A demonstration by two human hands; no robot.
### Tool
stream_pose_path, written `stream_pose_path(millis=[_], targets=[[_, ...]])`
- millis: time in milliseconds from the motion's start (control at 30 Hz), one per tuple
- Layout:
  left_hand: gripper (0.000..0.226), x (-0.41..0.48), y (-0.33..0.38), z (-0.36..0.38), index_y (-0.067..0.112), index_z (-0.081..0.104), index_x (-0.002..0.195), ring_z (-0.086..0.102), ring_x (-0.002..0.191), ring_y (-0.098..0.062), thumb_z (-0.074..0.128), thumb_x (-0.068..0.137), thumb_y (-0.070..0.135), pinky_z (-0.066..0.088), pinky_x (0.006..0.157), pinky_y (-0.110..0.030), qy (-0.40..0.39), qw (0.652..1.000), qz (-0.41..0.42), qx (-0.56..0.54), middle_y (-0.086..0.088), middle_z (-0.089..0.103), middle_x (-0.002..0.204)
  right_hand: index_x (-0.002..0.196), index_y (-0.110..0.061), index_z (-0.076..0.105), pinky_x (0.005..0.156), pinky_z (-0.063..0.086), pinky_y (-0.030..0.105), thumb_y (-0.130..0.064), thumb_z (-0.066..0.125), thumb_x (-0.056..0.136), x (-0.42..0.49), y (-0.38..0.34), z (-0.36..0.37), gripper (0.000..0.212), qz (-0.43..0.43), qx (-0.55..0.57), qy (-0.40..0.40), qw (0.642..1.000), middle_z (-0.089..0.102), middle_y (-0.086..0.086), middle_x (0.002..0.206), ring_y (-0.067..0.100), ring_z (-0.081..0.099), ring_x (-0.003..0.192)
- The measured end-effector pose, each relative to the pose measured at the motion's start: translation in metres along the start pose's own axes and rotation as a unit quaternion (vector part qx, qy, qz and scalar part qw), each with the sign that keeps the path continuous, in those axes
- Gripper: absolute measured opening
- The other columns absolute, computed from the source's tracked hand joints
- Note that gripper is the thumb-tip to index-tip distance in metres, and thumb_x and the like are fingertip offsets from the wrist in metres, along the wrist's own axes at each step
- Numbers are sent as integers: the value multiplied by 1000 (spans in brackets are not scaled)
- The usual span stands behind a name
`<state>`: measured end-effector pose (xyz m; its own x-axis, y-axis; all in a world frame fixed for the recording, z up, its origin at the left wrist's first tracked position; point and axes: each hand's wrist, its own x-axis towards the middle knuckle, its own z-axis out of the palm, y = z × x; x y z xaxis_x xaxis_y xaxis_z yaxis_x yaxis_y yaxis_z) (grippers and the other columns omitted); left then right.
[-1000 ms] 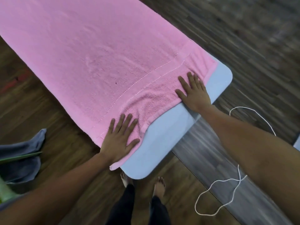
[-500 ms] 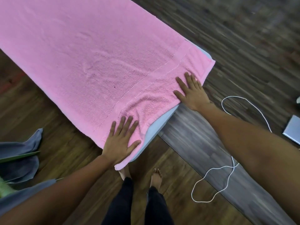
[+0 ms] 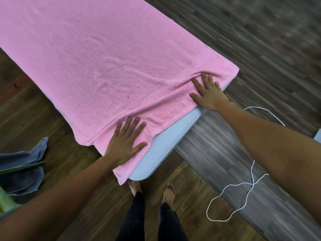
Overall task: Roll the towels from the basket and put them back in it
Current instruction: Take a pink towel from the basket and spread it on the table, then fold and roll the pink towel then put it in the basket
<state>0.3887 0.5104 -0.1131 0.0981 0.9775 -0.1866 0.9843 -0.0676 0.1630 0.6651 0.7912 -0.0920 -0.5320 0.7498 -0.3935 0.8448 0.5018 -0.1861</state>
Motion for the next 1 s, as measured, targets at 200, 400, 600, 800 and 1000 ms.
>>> stream_pose_path(millis=[200, 400, 600, 800, 1000], targets=[[69, 3, 3, -13, 22, 30, 151, 17, 148, -29, 29, 95, 62, 10, 120, -51, 9, 999, -1, -35, -6, 23, 160, 155, -29, 14, 119, 8, 53, -54, 39, 97, -12, -15, -14, 67, 27, 41, 47, 998, 5, 12, 163, 33, 4, 149], [42, 55, 37, -70, 17, 53, 129, 49, 121, -30, 51, 93, 39, 35, 107, -48, 96, 993, 8, -67, -9, 54, 134, 137, -15, 52, 111, 33, 40, -30, 57, 94, -63, -44, -29, 46, 109, 235, 177, 950, 49, 12, 144, 29, 45, 132], [32, 158, 109, -110, 18, 62, 122, 60, 111, -29, 61, 92, 29, 41, 102, -43, 96, 990, 45, -96, -6, 65, 122, 119, -16, 68, 93, 42, 21, -22, 60, 90, -94, 7, -57, 30, 192, 407, 176, 876, 71, 3, 116, 17, 64, 109], [41, 280, 228, -138, 14, 67, 113, 63, 96, -33, 42, 88, 36, 48, 83, -41, 75, 987, 84, -116, -8, 70, 104, 110, -19, 71, 84, 42, 17, -21, 62, 90, -112, 147, -99, 22, 226, 454, 162, 846, 73, -2, 105, 8, 64, 98], [28, 388, 311, -168, 13, 66, 111, 61, 102, -31, 54, 89, 27, 49, 83, -40, 25, 987, 63, -144, -7, 69, 107, 106, -19, 73, 91, 47, 26, -19, 62, 89, -103, 268, -149, 21, 256, 451, 148, 843, 73, -1, 103, 14, 65, 99]])
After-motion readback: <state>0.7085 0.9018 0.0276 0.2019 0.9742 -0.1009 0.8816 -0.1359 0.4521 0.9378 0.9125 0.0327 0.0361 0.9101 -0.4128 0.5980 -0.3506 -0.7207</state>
